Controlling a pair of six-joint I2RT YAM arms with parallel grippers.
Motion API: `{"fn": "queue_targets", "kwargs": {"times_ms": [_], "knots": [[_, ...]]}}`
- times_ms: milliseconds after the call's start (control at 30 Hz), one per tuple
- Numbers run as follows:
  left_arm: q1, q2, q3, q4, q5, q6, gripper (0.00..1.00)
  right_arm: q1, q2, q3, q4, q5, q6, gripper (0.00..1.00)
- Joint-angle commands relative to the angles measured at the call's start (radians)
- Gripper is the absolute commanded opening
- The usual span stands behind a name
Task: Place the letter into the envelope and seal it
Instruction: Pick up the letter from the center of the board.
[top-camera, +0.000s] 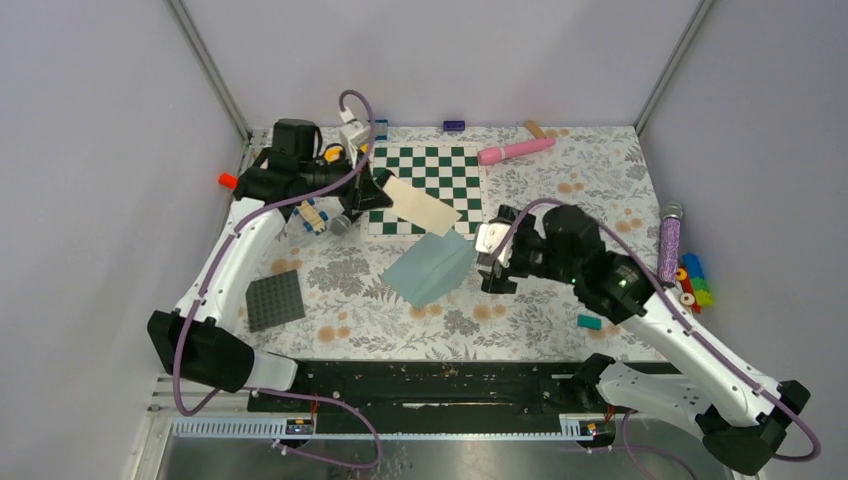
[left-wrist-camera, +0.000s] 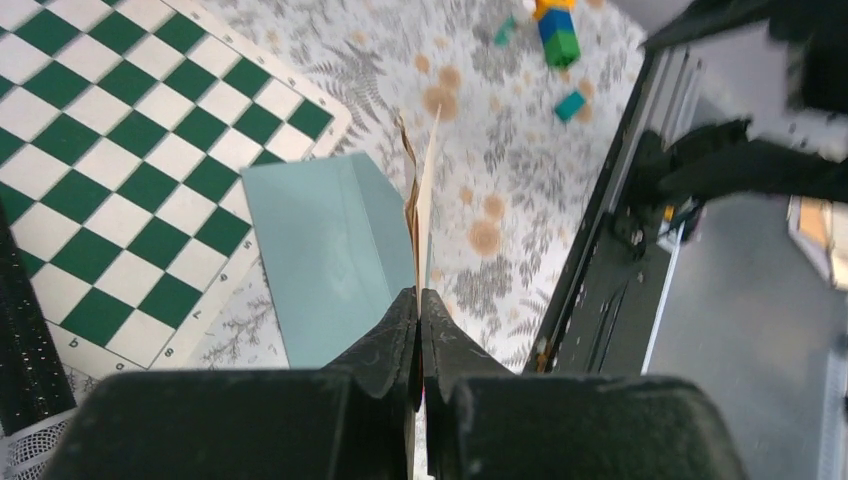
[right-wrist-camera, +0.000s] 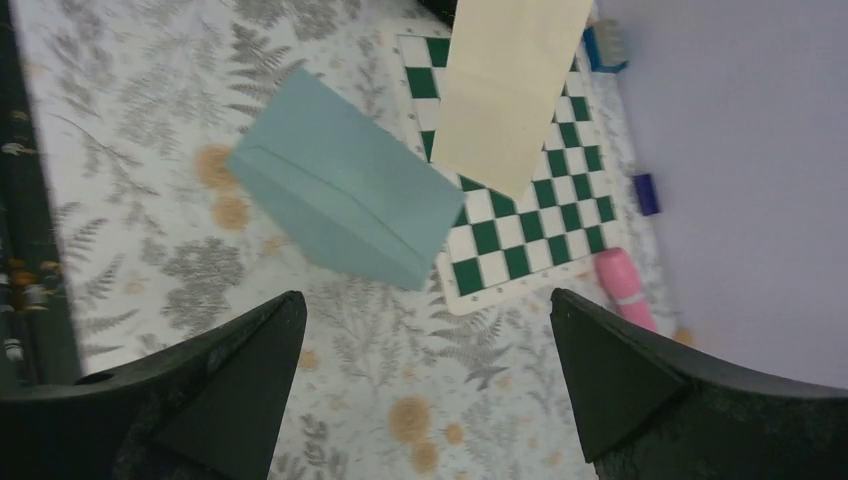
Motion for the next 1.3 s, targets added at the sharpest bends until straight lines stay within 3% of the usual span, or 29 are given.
{"fn": "queue_targets", "kwargs": {"times_ms": [0, 300, 567, 933, 1267], "knots": [[-0.088, -0.039, 0.008, -0.17, -0.079, 0.309, 0.0, -0.09, 0.034, 0.161, -0.277, -0.368, 0.153, 0.99], [-0.237, -0.172, -0.12, -0.172, -0.108, 0.424, 0.0, -0.14, 0.242, 0.205, -0.265, -0.664, 0.288, 0.97], [-0.261, -0.247, -0.189, -0.214, -0.011, 0.541, 0.0, -0.174, 0.254, 0.086, -0.053, -0.815, 0.419, 0.95], [-0.261, -0.293, -0.242, -0.392, 0.211, 0.845, 0.0, -0.173, 0.238, -0.051, 0.219, -0.889, 0.578, 0.92], [-0.261, -0.26, -0.239, -0.45, 0.251, 0.922, 0.0, -0.138, 0.283, -0.079, 0.307, -0.969, 0.669, 0.9]]}}
